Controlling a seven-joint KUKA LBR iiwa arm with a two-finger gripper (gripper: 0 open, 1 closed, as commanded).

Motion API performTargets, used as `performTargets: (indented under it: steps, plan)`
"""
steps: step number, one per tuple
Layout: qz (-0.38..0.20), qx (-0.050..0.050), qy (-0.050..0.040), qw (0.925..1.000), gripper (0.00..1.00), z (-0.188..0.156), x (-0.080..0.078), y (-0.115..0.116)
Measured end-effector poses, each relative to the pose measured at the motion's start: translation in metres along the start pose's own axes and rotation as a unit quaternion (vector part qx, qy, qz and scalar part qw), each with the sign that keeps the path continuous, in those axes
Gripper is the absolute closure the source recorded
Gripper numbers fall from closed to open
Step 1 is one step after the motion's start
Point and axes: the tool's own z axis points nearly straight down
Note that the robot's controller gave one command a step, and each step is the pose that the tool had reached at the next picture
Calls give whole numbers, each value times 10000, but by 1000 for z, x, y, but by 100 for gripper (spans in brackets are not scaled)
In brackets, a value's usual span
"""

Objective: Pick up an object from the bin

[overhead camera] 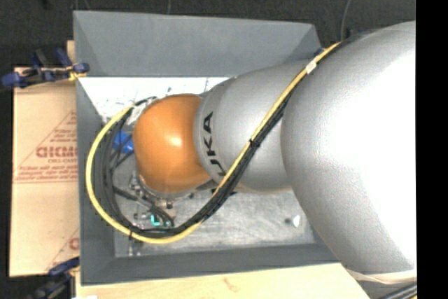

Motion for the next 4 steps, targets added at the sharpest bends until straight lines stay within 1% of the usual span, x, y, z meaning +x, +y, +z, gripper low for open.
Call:
performTargets:
  steps: [1,2,3,4]
  plan:
    - [-243,-16,-77,9997,0,49,1,-47]
    - [-1721,-4,-81,9850,0,45,-1,-30]
    - [-1088,-22,-88,9940,0,56,-40,-88]
    - [-1525,-12,-103,9882,0,55,-78,-154]
